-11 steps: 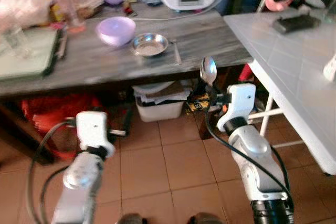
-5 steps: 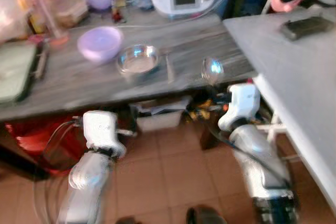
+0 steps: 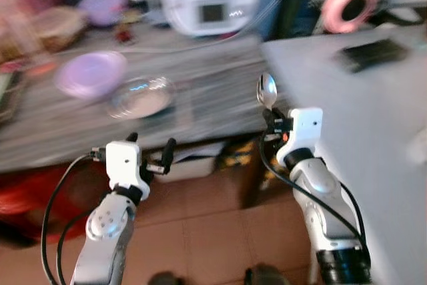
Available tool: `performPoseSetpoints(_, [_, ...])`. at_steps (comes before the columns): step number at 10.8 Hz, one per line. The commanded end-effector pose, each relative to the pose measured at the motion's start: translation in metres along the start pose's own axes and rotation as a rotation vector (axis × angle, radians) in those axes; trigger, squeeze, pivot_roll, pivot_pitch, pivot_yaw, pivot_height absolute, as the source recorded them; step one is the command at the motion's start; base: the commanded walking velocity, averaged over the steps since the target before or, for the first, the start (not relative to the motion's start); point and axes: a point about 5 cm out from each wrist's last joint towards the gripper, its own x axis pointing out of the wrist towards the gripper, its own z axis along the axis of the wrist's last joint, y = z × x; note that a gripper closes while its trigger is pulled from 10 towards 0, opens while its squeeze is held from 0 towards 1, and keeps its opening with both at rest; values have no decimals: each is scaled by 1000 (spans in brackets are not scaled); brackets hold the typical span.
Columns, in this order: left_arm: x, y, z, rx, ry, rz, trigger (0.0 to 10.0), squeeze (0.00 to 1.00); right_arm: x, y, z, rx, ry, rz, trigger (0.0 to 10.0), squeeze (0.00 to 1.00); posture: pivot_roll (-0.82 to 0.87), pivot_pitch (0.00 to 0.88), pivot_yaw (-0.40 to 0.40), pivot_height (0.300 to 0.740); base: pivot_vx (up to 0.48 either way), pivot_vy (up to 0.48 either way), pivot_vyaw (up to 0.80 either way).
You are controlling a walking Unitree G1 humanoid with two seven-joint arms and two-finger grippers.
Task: Setting the table
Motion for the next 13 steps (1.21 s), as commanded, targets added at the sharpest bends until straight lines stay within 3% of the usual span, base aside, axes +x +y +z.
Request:
performPoseSetpoints(1, [-1, 6, 2, 19, -4, 18, 10000, 0, 3, 2, 7, 3, -34, 2, 10000, 0, 22, 53, 41, 740, 472, 0, 0])
performPoseSetpoints(3, [0, 14, 2, 15, 5, 83, 10000, 0, 4, 2, 7, 6, -38, 3, 10000, 0, 24, 55, 43, 740, 174, 384, 0])
performPoseSetpoints(6, [-1, 28, 4, 47, -7, 175, 10000, 0, 3, 4, 8, -11, -49, 18, 10000, 0, 25, 56, 45, 740, 0, 0, 0])
performPoseSetpoints(9, [-1, 30, 4, 46, -3, 203, 10000, 0, 3, 2, 8, 5, -48, 2, 10000, 0, 26, 60, 43, 740, 0, 0, 533])
performPoseSetpoints(13, [0, 27, 4, 30, -7, 186, 10000, 0, 2, -6, 3, 10, -18, -65, 10000, 0, 24, 69, 42, 740, 0, 418, 0])
